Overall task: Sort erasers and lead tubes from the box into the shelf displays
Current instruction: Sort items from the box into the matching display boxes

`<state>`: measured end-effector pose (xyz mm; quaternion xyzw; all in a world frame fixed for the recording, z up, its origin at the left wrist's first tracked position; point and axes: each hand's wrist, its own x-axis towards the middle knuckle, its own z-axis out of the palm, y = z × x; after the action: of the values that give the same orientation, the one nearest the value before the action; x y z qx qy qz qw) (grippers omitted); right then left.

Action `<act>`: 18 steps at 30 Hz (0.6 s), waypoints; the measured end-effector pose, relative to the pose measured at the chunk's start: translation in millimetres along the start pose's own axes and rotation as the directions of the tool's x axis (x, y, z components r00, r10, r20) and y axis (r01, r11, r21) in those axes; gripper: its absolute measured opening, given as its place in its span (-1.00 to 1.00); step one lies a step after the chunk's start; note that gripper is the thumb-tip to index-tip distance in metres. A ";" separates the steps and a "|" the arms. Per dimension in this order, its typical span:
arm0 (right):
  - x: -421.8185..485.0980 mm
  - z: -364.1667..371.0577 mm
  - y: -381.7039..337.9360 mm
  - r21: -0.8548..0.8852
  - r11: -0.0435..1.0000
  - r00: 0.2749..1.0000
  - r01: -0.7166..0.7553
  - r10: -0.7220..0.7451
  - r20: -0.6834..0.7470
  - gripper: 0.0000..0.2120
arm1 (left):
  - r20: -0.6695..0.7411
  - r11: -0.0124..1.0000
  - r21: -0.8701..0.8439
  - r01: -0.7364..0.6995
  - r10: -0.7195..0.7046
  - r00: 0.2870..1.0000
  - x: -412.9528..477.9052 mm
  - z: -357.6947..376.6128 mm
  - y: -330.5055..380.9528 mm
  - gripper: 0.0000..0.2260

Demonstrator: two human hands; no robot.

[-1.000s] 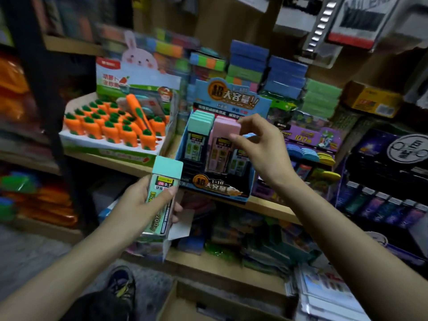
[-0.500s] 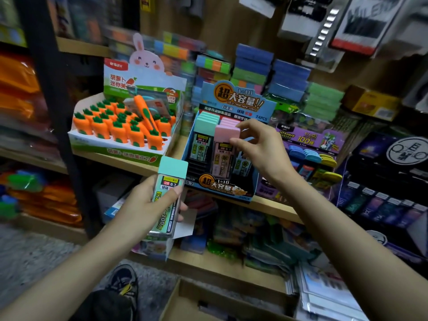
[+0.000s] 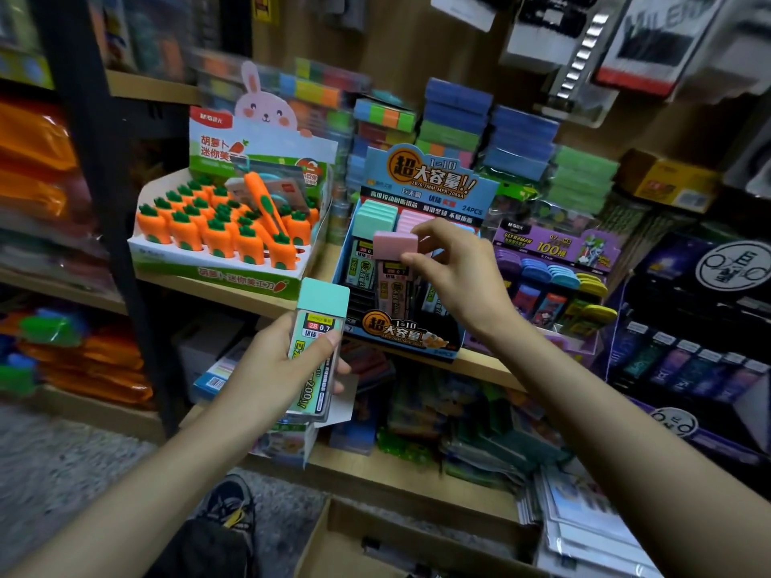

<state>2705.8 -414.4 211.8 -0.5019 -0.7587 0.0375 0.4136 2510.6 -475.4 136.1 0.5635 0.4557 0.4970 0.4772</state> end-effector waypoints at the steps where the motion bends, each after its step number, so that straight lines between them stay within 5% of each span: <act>1: 0.2 -0.4 1.8 -0.008 1.000 1.000 -0.015 0.015 0.002 -0.78 | -0.003 1.000 -0.006 -0.001 0.000 1.000 0.0 0.2 0.6 -0.95; 8: -1.7 -7.2 12.5 -0.132 0.983 0.987 -0.131 0.141 0.071 -0.69 | -0.023 0.998 -0.065 -0.014 0.013 1.000 2.5 6.5 5.3 -0.95; 13: 2.0 -19.6 -7.4 -0.593 0.805 0.992 -0.017 0.088 0.090 -0.64 | -0.004 0.995 -0.058 -0.080 0.080 0.997 3.6 12.4 11.7 -0.92; 16: -7.0 -25.4 -26.1 -0.314 0.949 1.000 0.004 0.003 0.021 -0.68 | 0.044 0.991 -0.077 -0.110 0.114 0.992 4.2 13.2 17.1 -0.83; 18: -6.8 -23.3 -39.6 0.029 0.998 0.976 -0.062 0.055 0.211 -0.72 | 0.083 0.986 -0.105 -0.126 0.135 0.987 6.1 15.3 20.7 -0.74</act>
<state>2693.4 -447.7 241.8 -0.5099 -0.7822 0.1158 0.3389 2527.1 -473.4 156.6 0.5896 0.3705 0.5234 0.4910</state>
